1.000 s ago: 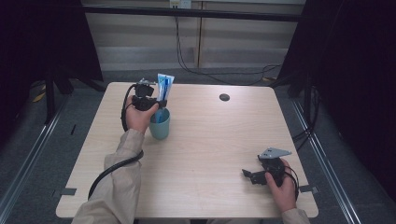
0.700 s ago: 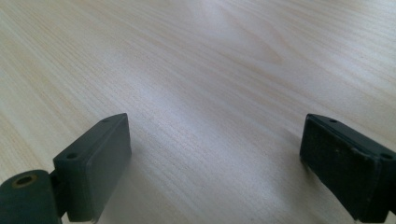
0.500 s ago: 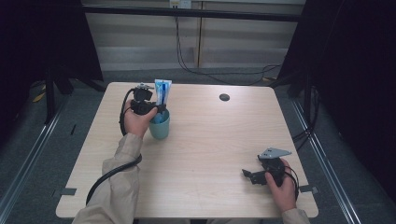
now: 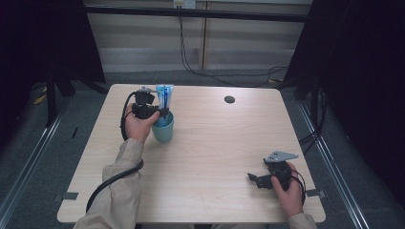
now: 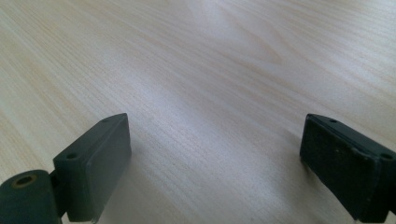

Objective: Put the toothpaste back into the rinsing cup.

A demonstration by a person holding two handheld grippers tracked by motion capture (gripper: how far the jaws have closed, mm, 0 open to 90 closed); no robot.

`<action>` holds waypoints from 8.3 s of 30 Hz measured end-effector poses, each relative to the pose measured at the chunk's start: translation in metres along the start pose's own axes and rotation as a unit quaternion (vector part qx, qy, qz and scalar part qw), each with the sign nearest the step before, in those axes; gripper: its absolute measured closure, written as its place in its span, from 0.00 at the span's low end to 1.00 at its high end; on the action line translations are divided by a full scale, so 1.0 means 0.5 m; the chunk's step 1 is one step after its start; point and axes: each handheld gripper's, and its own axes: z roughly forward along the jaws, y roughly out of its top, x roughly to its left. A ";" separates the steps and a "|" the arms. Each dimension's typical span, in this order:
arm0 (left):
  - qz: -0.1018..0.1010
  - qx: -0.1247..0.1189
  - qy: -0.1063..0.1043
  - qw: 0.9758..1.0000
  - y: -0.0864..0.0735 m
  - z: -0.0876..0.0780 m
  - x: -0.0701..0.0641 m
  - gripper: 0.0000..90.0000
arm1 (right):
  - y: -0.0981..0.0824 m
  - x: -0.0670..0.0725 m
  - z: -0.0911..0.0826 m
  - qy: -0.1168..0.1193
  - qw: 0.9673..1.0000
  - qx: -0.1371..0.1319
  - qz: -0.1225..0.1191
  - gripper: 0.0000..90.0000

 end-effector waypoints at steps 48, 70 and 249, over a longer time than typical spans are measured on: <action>0.014 0.011 -0.018 1.000 0.003 -0.003 -0.018 0.63 | 0.000 0.000 0.000 0.000 1.000 0.001 0.000 0.09; 0.007 0.027 -0.006 1.000 -0.001 -0.014 -0.010 0.52 | 0.000 0.000 0.000 0.000 1.000 0.001 0.001 0.09; 0.091 0.042 0.010 0.995 -0.310 -0.052 -0.022 0.18 | 0.000 0.001 0.000 0.000 1.000 0.001 0.000 0.09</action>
